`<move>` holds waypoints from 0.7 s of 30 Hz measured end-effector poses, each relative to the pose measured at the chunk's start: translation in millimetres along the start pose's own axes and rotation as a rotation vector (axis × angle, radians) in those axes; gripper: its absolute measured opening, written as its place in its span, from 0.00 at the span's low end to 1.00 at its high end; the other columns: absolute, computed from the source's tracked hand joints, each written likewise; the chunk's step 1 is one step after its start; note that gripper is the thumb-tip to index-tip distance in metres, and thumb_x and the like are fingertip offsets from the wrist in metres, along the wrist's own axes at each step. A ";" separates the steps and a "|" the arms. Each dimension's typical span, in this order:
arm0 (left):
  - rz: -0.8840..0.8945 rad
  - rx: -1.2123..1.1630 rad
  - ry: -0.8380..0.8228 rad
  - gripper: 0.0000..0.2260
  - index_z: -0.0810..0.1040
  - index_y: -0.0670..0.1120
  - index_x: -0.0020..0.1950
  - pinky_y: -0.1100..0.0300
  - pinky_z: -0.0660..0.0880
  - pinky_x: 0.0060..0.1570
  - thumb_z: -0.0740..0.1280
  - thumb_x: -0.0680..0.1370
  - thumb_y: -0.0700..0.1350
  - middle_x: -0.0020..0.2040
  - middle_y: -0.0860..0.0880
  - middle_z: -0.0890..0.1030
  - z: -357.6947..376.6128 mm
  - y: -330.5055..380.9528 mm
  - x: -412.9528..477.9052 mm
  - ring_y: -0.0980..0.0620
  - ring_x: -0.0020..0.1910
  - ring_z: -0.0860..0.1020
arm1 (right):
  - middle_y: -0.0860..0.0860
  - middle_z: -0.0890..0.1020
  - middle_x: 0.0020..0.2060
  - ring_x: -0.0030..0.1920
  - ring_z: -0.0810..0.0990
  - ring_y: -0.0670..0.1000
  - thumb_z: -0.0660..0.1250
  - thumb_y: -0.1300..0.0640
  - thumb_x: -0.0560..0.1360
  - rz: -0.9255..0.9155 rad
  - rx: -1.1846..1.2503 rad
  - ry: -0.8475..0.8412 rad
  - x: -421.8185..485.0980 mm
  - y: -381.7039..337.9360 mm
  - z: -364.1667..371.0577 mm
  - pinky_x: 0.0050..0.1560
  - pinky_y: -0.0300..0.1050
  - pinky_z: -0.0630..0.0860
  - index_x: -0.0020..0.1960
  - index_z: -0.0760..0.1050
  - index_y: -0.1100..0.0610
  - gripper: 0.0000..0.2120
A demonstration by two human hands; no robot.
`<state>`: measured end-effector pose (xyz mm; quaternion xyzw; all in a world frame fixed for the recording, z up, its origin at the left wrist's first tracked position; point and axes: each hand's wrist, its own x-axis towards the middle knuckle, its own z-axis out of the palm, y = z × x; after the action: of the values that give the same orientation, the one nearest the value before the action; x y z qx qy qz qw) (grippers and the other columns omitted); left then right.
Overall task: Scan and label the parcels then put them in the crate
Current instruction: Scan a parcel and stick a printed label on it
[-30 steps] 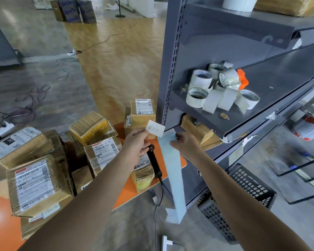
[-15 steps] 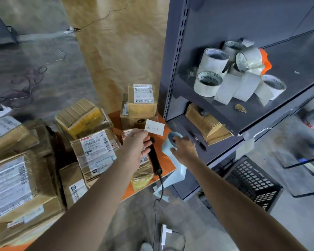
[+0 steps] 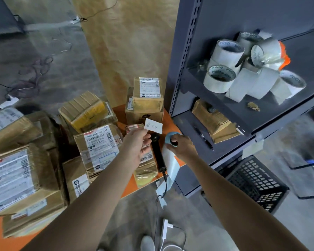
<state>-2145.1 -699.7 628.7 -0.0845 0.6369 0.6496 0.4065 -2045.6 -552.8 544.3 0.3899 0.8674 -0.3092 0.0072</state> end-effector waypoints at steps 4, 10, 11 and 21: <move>0.014 -0.027 -0.002 0.07 0.78 0.45 0.56 0.56 0.74 0.44 0.64 0.80 0.42 0.46 0.47 0.81 -2.3 8.7 -12.2 0.50 0.46 0.79 | 0.51 0.83 0.47 0.48 0.81 0.51 0.62 0.51 0.81 0.040 0.366 0.071 -9.0 -32.6 -24.8 0.46 0.42 0.72 0.55 0.79 0.57 0.12; 0.124 0.011 -0.022 0.09 0.77 0.44 0.42 0.57 0.72 0.39 0.61 0.80 0.37 0.37 0.47 0.77 -19.6 28.3 -38.8 0.51 0.37 0.74 | 0.47 0.81 0.35 0.36 0.79 0.46 0.63 0.54 0.81 -0.008 0.837 -0.022 -36.9 -96.9 -55.5 0.42 0.40 0.78 0.47 0.79 0.58 0.09; 0.141 0.022 -0.018 0.10 0.76 0.45 0.41 0.57 0.72 0.40 0.61 0.80 0.37 0.36 0.47 0.77 -24.3 30.6 -43.0 0.51 0.37 0.74 | 0.47 0.81 0.34 0.35 0.79 0.46 0.65 0.55 0.80 -0.008 0.844 -0.032 -39.5 -104.9 -54.7 0.41 0.40 0.78 0.46 0.79 0.57 0.08; 0.128 0.047 0.107 0.07 0.81 0.46 0.45 0.58 0.73 0.42 0.65 0.78 0.39 0.41 0.49 0.82 -86.9 41.4 -62.2 0.52 0.41 0.78 | 0.52 0.80 0.38 0.38 0.78 0.48 0.66 0.61 0.79 -0.040 0.749 -0.066 -58.6 -160.1 -36.6 0.44 0.42 0.80 0.45 0.78 0.57 0.04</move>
<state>-2166.1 -797.9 684.1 -0.0686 0.6770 0.6535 0.3316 -2105.5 -653.2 673.7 0.3384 0.7008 -0.6176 -0.1140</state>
